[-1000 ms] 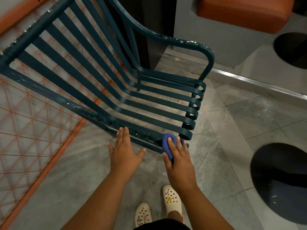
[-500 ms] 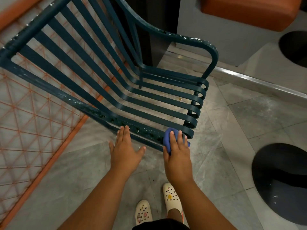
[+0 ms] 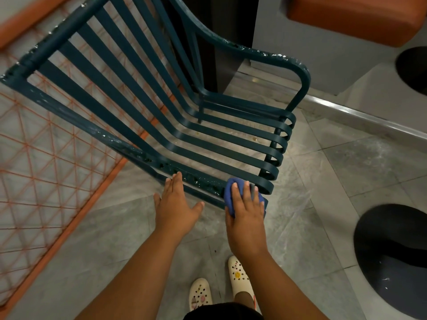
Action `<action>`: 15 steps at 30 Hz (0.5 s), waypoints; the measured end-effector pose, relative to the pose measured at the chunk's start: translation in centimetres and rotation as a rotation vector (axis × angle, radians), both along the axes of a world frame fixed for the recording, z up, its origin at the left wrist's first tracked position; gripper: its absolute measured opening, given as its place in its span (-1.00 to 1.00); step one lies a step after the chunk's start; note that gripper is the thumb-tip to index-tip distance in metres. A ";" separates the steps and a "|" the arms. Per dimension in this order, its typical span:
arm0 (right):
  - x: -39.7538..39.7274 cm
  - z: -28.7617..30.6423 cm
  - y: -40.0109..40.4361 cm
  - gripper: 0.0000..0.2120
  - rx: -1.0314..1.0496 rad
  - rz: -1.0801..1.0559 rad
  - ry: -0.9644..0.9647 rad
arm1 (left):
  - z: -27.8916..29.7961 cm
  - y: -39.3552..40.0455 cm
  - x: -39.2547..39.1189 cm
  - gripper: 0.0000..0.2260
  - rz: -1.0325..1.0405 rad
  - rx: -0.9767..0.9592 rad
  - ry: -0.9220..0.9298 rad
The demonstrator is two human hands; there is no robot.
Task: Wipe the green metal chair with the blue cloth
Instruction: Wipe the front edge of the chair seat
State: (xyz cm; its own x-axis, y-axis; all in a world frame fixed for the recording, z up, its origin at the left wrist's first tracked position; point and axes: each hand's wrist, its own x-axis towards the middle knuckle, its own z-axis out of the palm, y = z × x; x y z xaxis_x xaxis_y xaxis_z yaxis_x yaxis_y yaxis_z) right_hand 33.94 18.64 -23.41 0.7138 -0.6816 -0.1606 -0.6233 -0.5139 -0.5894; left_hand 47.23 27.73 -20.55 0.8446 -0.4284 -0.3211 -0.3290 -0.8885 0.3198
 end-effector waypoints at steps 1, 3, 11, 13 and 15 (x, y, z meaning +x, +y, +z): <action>-0.3 -0.4 0.2 -0.31 -0.036 0.041 -0.010 | 0.0 0.0 0.1 -0.14 -0.002 0.019 -0.012; -1.2 -0.8 0.0 -0.27 -0.072 0.126 -0.013 | -0.1 0.1 0.1 -0.17 0.000 0.038 -0.012; 1.8 1.1 -0.2 -0.42 -0.020 0.033 0.010 | 0.0 0.9 1.0 -0.23 0.025 0.030 0.058; 2.3 0.7 0.3 -0.38 -0.109 0.172 -0.011 | 0.4 0.7 0.8 -0.26 0.011 0.050 0.032; 1.7 0.2 0.3 -0.31 -0.217 0.328 0.007 | 0.9 0.5 0.6 -0.29 -0.013 0.085 0.013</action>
